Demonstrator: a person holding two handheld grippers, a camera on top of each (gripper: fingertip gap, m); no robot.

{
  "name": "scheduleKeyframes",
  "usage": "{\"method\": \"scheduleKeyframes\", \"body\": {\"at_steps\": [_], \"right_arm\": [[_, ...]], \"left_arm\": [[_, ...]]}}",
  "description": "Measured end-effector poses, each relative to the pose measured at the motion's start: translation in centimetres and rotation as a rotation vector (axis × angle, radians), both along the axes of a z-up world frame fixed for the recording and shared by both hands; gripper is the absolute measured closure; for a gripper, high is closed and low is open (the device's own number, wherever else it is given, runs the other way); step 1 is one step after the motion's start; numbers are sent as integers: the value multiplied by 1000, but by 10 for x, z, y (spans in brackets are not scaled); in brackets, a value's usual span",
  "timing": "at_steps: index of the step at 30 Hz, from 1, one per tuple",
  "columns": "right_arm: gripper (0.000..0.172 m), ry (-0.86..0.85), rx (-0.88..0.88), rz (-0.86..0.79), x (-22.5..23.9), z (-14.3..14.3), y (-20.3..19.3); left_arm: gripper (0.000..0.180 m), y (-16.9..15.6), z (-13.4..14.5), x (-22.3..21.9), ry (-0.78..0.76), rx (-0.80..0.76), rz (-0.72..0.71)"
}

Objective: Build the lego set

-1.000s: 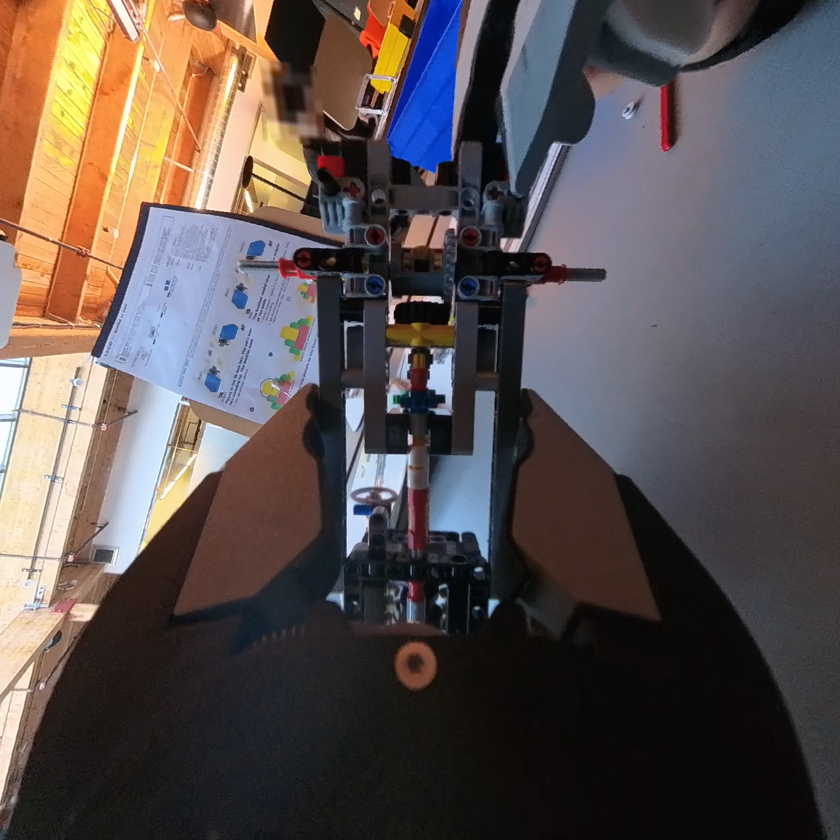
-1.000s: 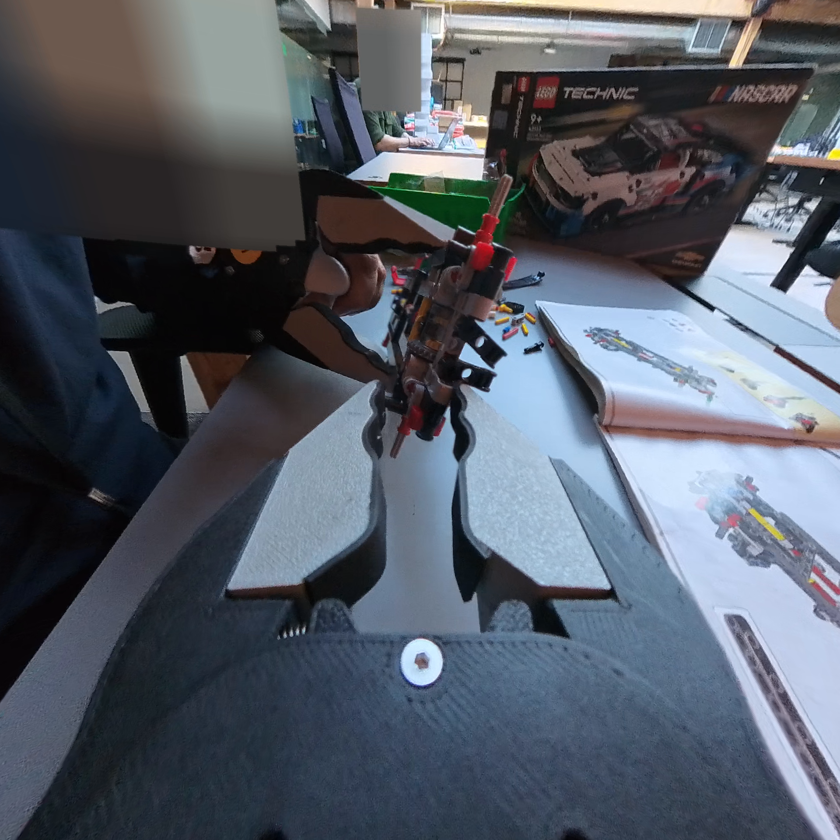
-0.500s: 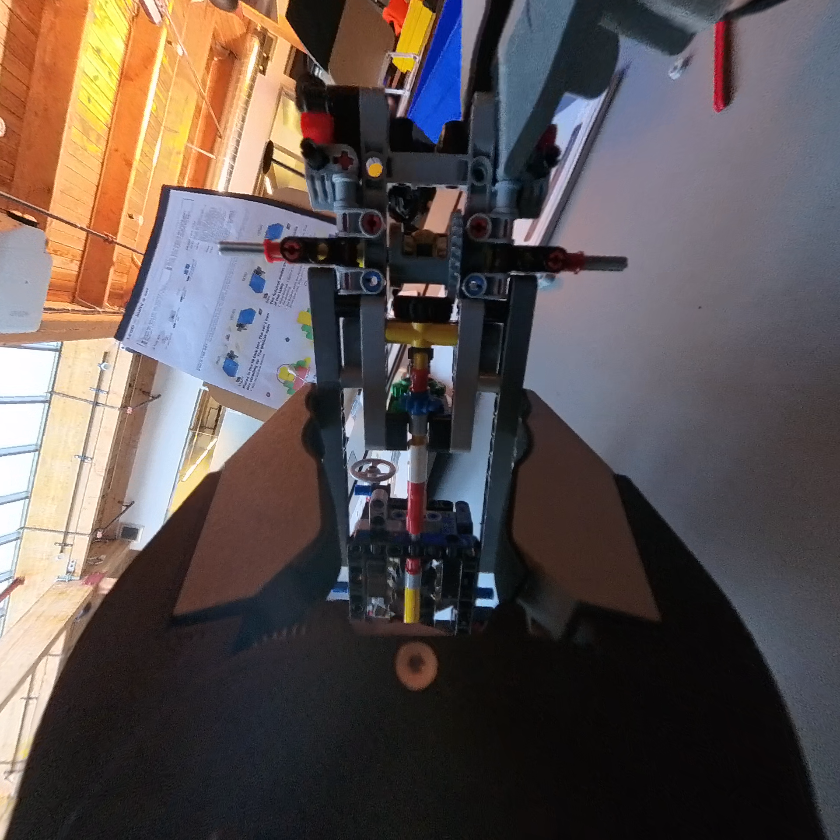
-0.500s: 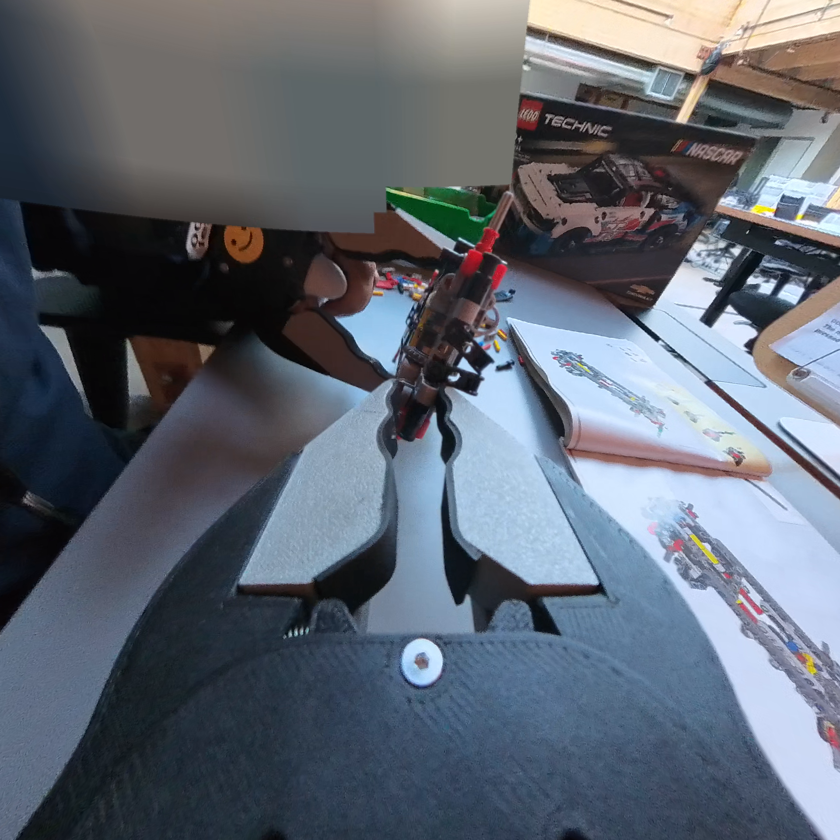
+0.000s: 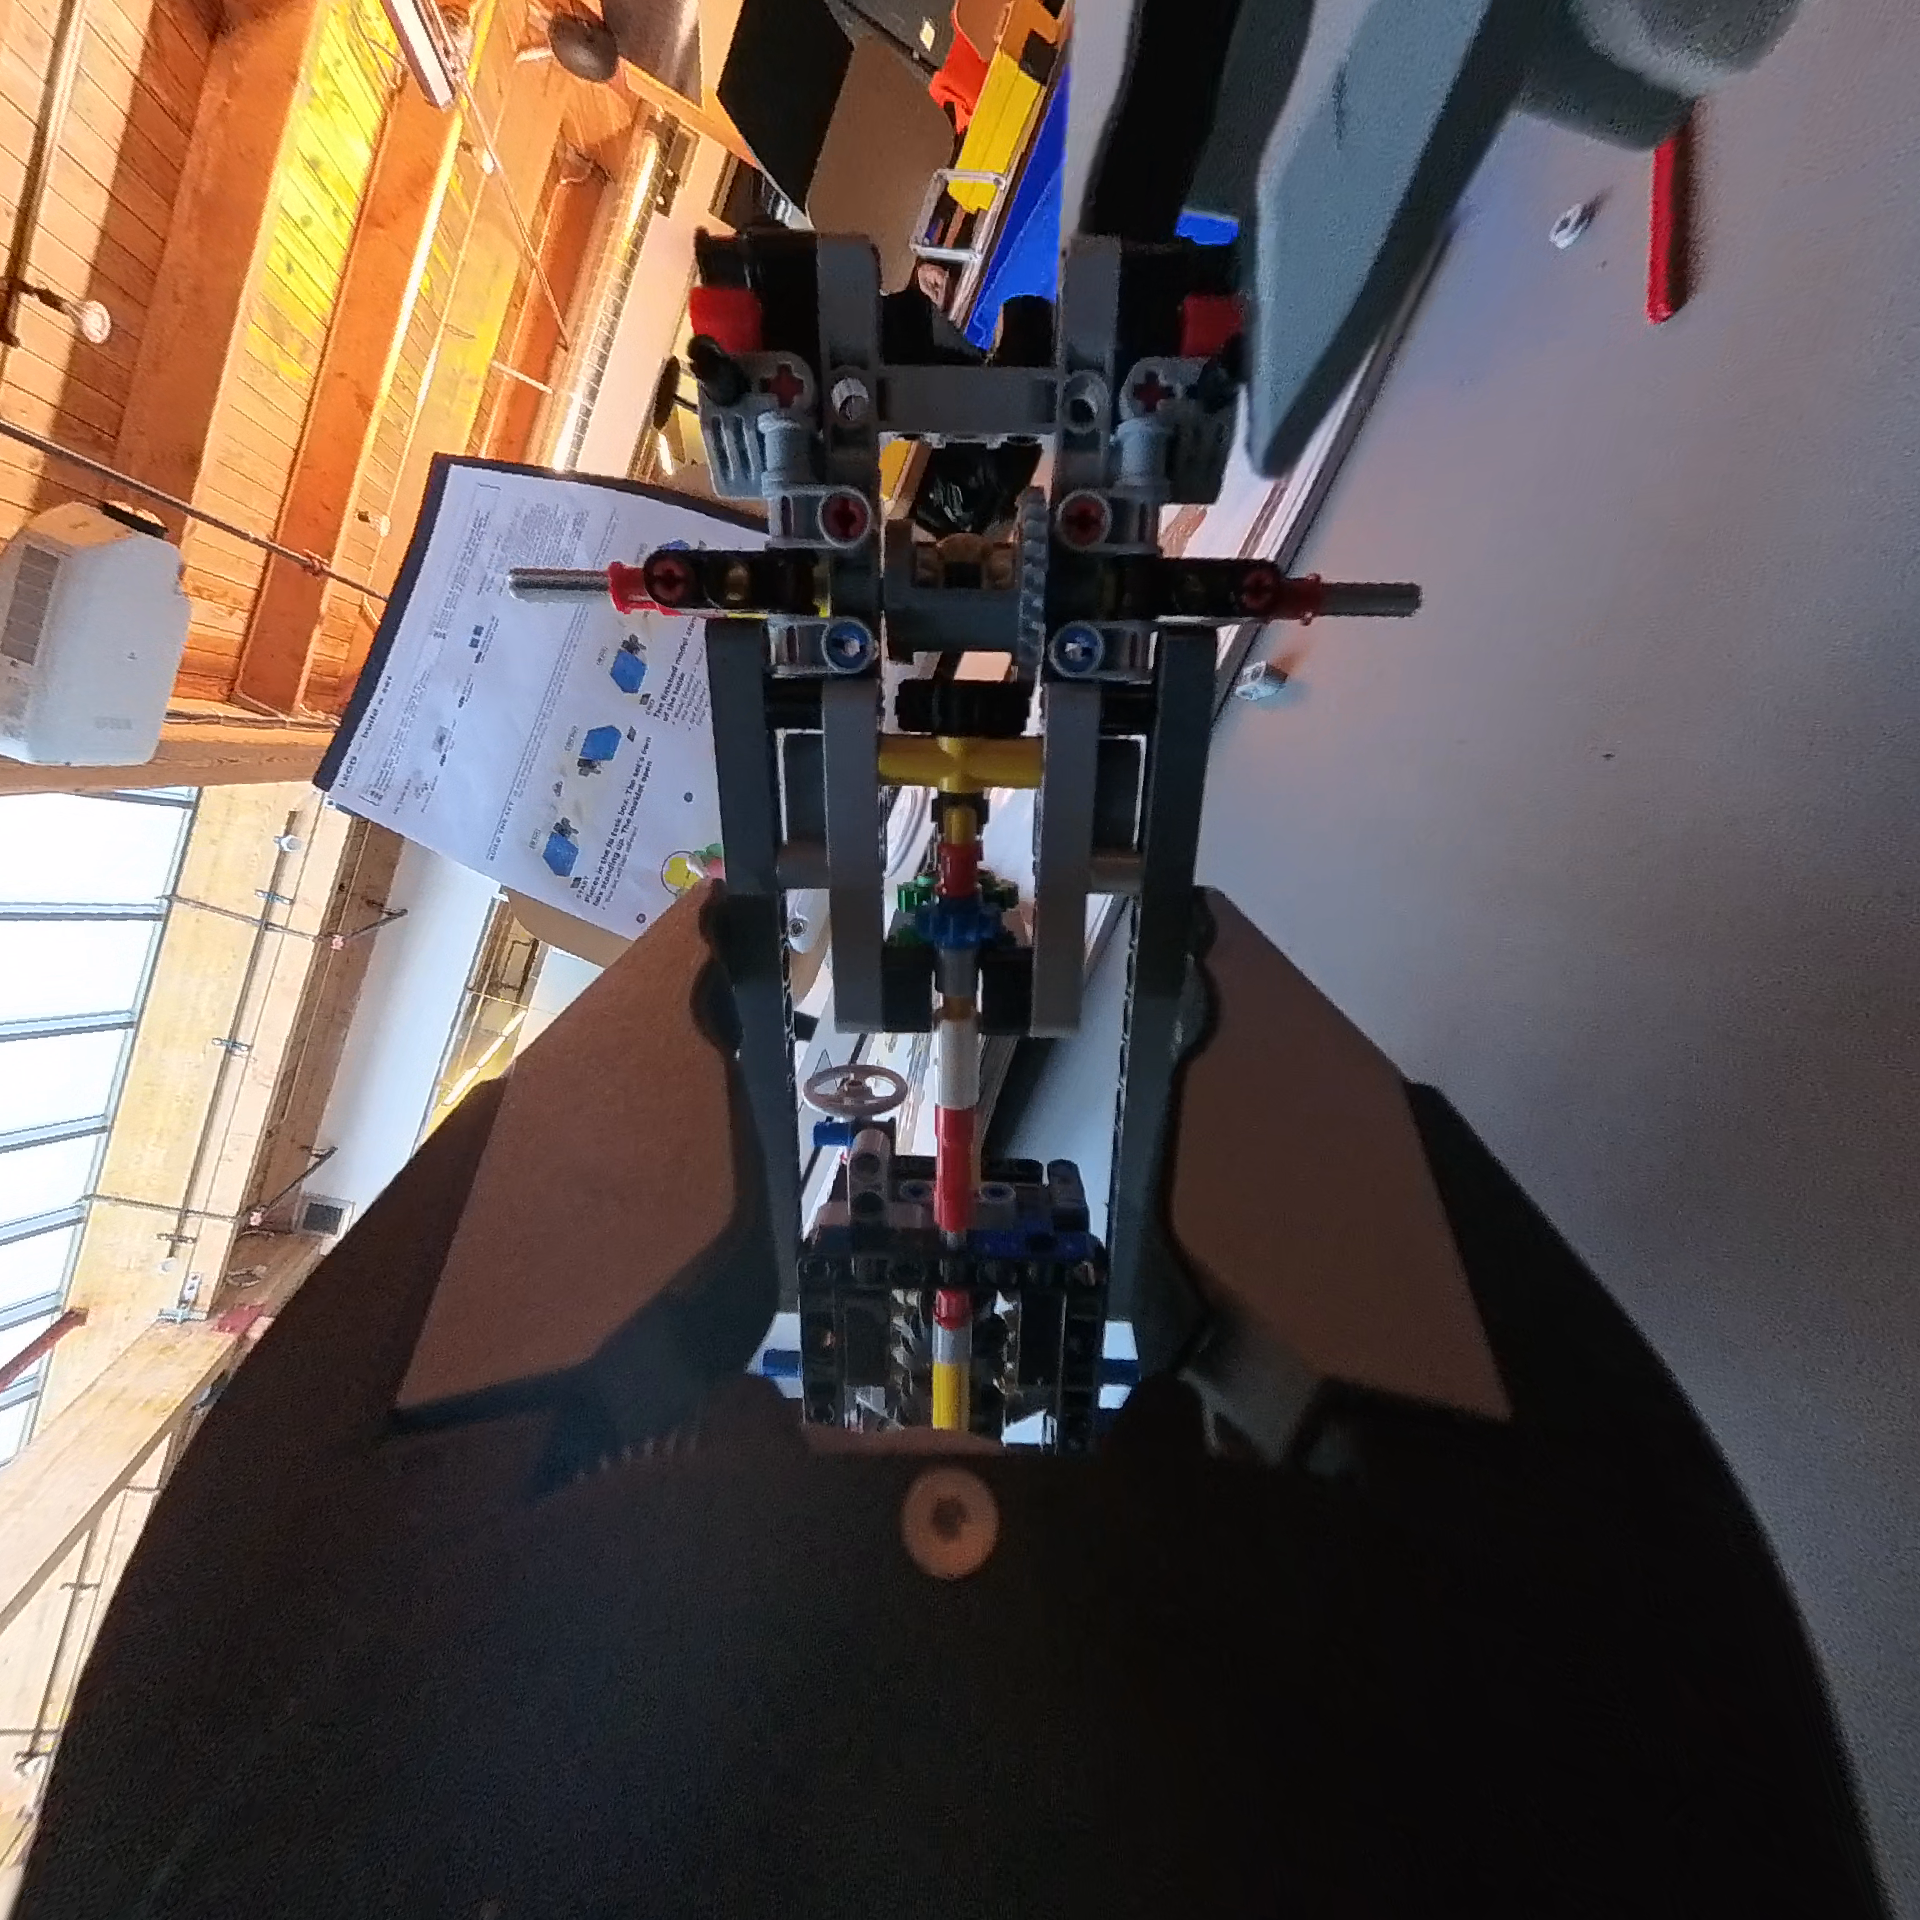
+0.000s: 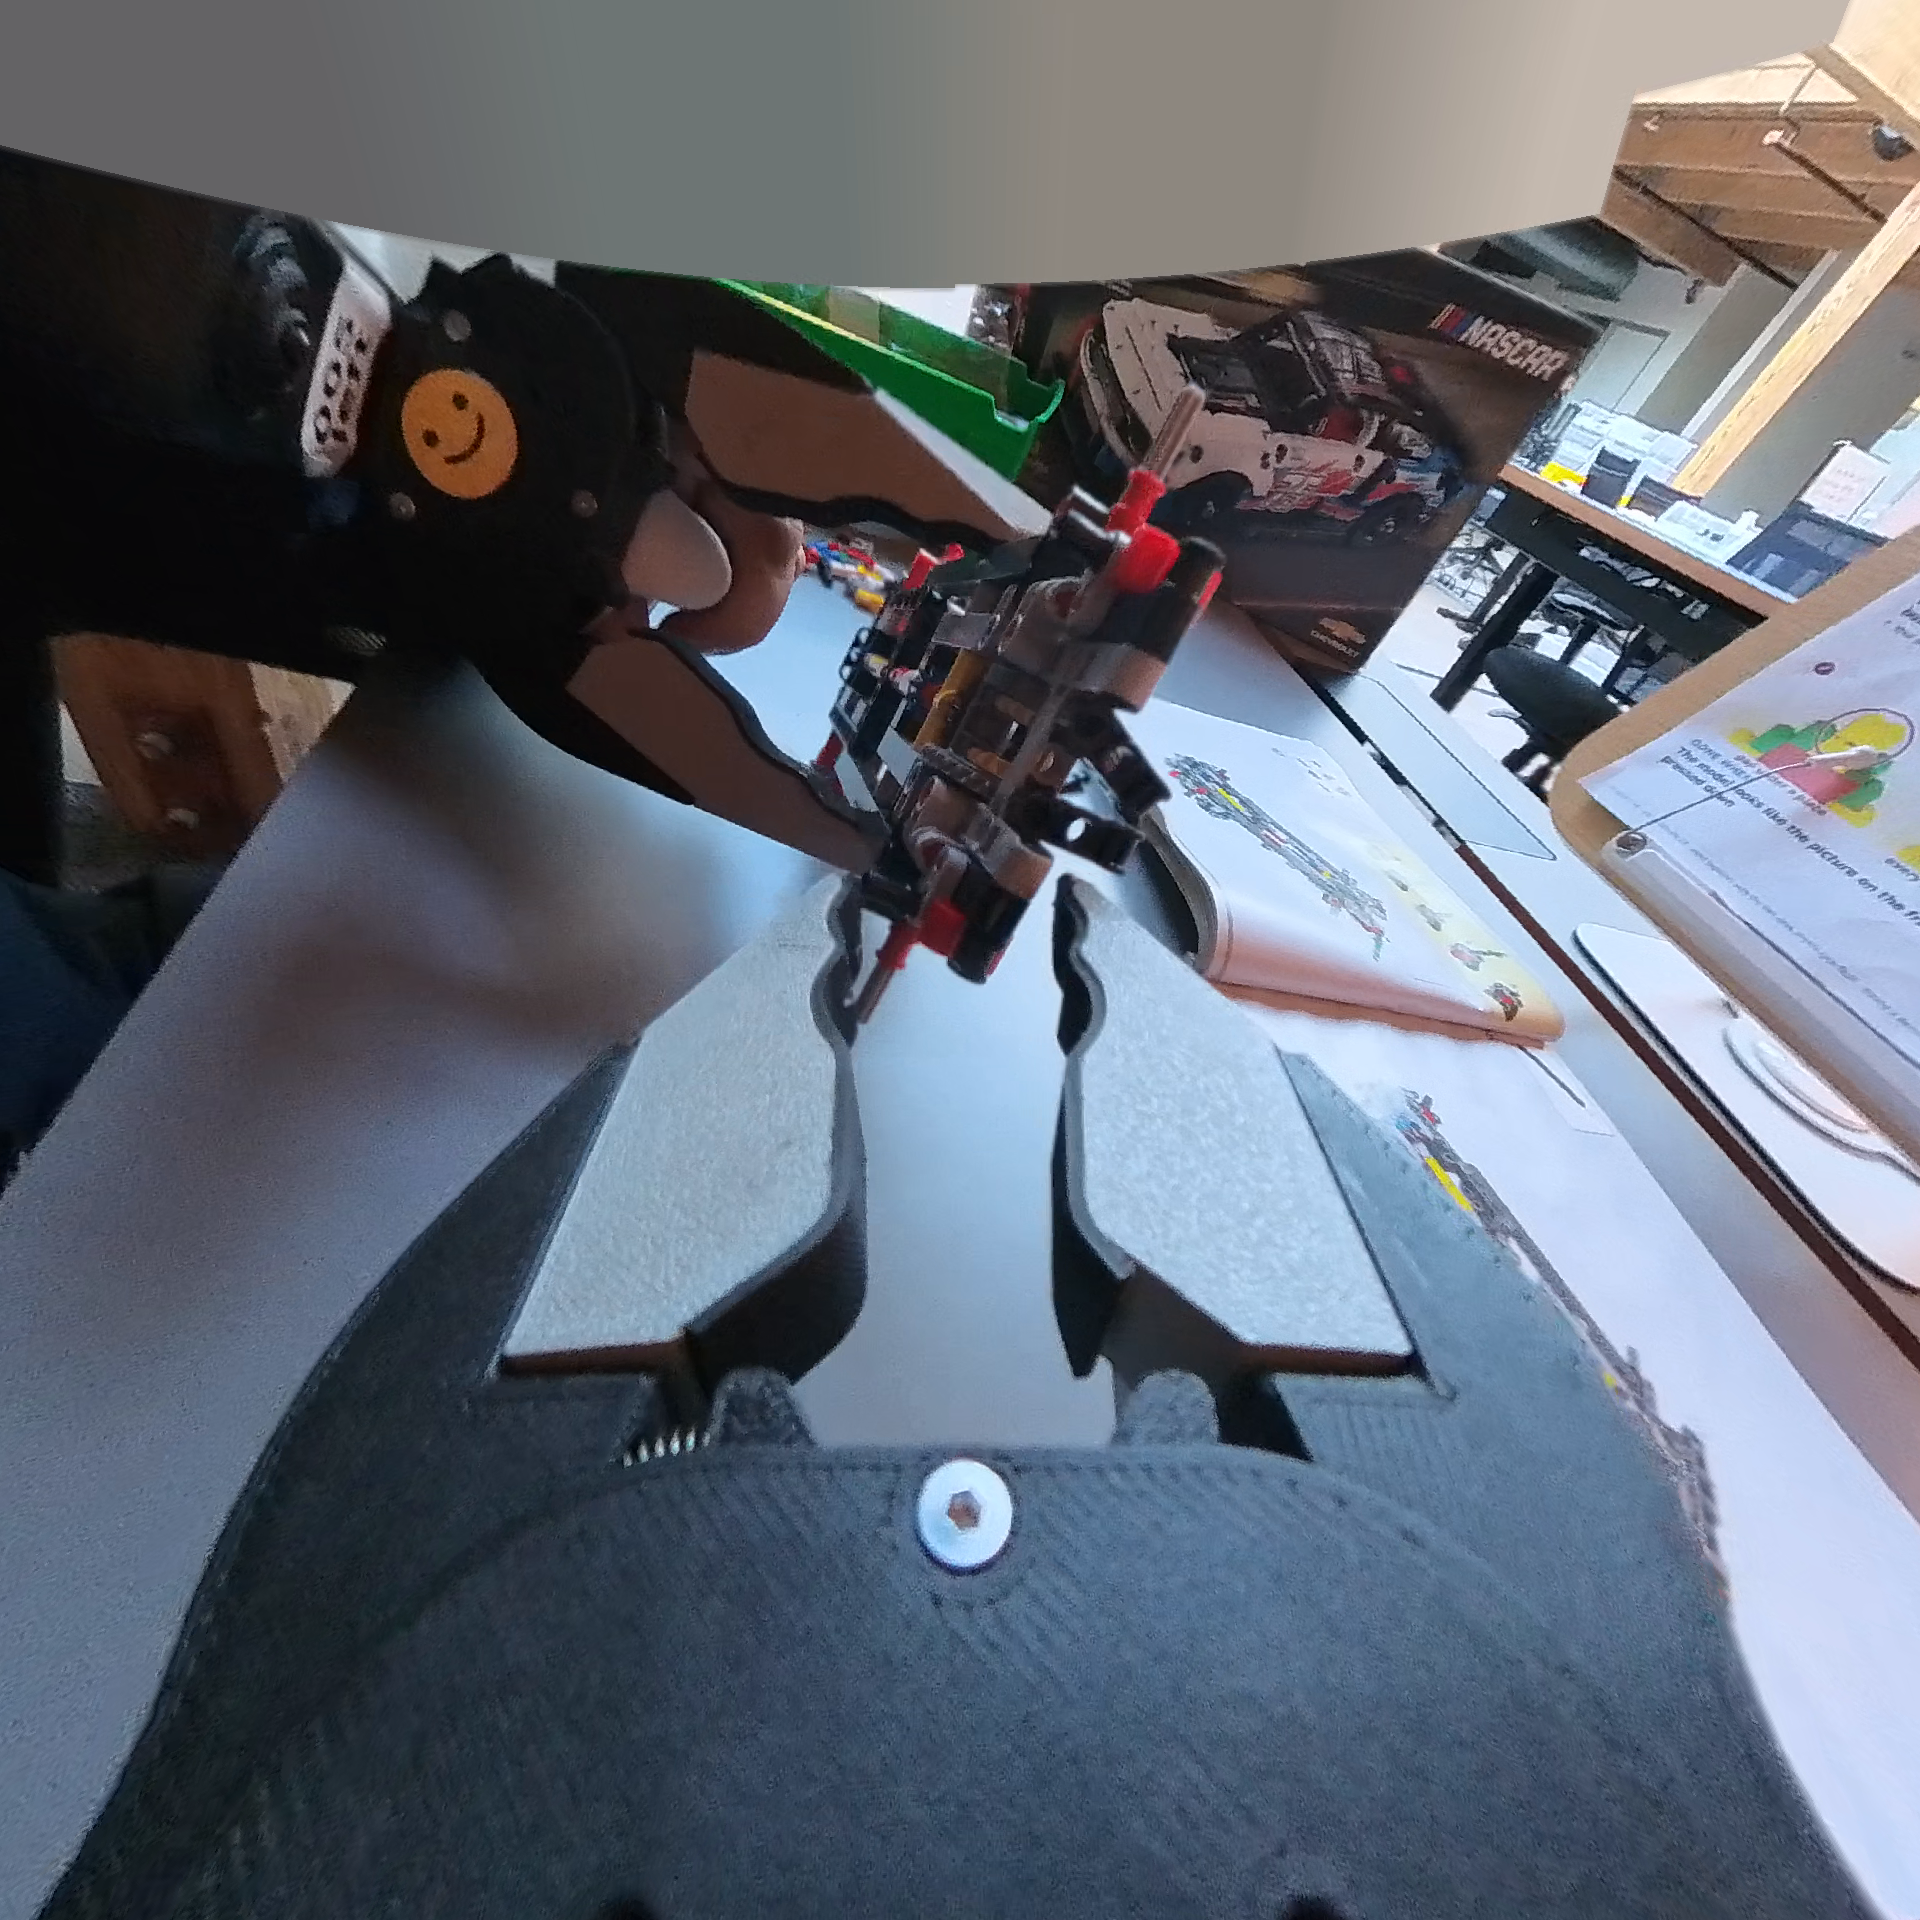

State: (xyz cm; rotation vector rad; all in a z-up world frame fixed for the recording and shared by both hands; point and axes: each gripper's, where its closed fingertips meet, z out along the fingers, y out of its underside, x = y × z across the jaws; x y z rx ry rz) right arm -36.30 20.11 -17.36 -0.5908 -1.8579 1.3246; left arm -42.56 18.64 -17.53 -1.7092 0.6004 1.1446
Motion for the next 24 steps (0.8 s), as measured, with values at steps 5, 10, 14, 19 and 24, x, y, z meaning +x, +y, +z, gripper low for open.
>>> {"method": "scheduleKeyframes", "body": {"at_steps": [5,10,14,19,24], "right_arm": [[143,1,-27,11,2,1,-2],[141,-26,-104,32,2,5,-3],[142,-40,-135,22,0,6,-2],[144,-34,-102,22,1,8,0],[145,-38,-136,18,-1,16,-1]], "left_arm": [[97,1,2,1,-9,18,-7],[97,2,1,2,2,17,-3],[97,1,1,0,3,21,12],[98,0,3,4,-17,46,12],[99,-3,8,5,-54,86,17]]}}
